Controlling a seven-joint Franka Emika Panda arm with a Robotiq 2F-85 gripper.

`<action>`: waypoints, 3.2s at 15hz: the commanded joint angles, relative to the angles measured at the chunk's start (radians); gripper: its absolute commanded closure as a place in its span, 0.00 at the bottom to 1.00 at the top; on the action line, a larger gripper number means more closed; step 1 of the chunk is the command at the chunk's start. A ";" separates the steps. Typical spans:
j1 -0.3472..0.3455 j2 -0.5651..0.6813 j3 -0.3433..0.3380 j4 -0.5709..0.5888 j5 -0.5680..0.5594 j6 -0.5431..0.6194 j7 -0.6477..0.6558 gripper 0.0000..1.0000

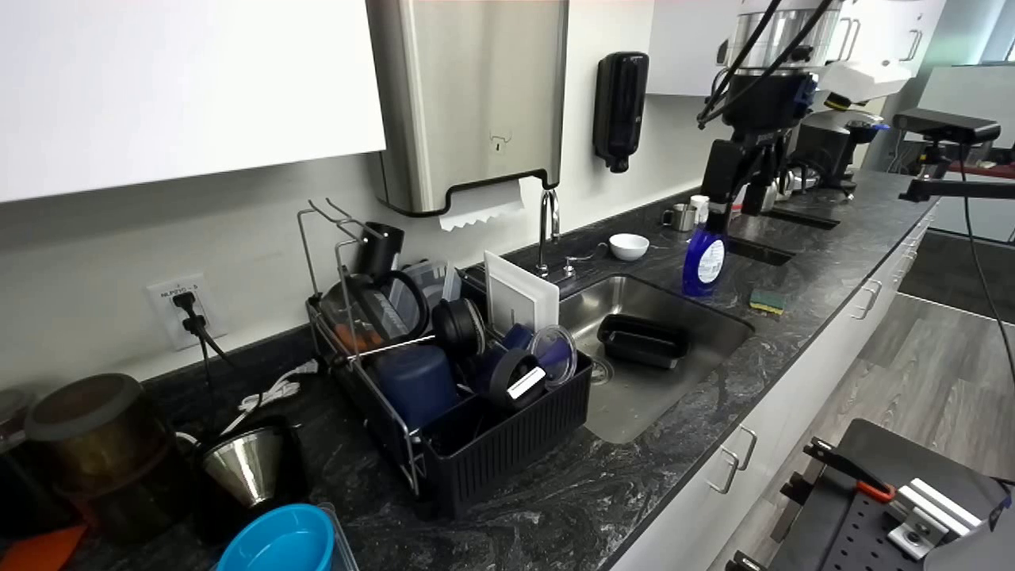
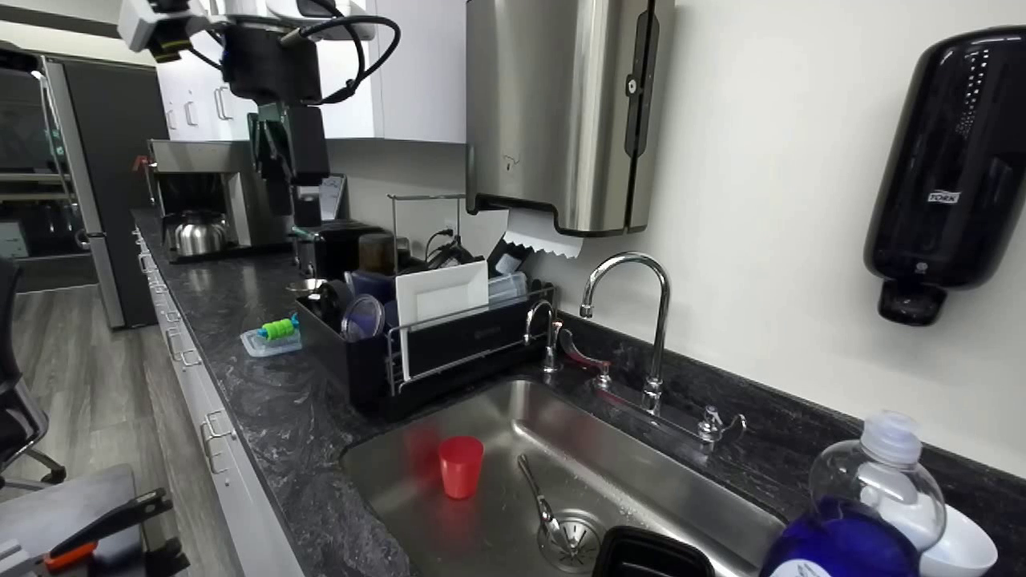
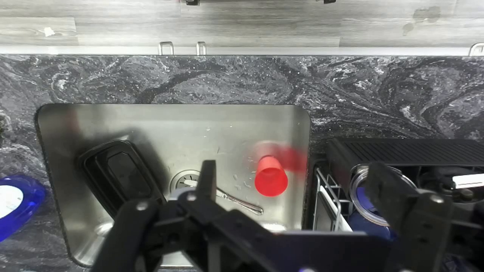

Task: Put the red cup in the black bowl

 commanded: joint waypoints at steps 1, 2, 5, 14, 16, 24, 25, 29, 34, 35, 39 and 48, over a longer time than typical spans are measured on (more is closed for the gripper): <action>-0.001 0.000 0.001 0.002 0.001 -0.002 0.000 0.00; -0.001 0.000 0.001 0.002 0.001 -0.002 0.000 0.00; 0.008 0.007 -0.016 -0.025 0.017 0.020 -0.032 0.00; 0.005 0.126 -0.070 -0.115 0.048 0.213 -0.100 0.00; 0.007 0.189 -0.077 -0.132 0.067 0.315 -0.107 0.00; 0.021 0.507 -0.070 -0.121 0.129 0.632 -0.181 0.00; 0.023 0.539 -0.069 -0.110 0.144 0.655 -0.193 0.00; 0.016 0.674 -0.052 -0.033 0.204 0.718 -0.234 0.00; -0.001 0.695 -0.036 -0.009 0.169 0.704 -0.193 0.00; -0.001 0.692 -0.036 -0.011 0.170 0.704 -0.193 0.00; -0.005 0.703 -0.035 -0.021 0.183 0.709 -0.225 0.00; -0.108 0.909 0.053 0.036 0.402 0.815 -0.533 0.00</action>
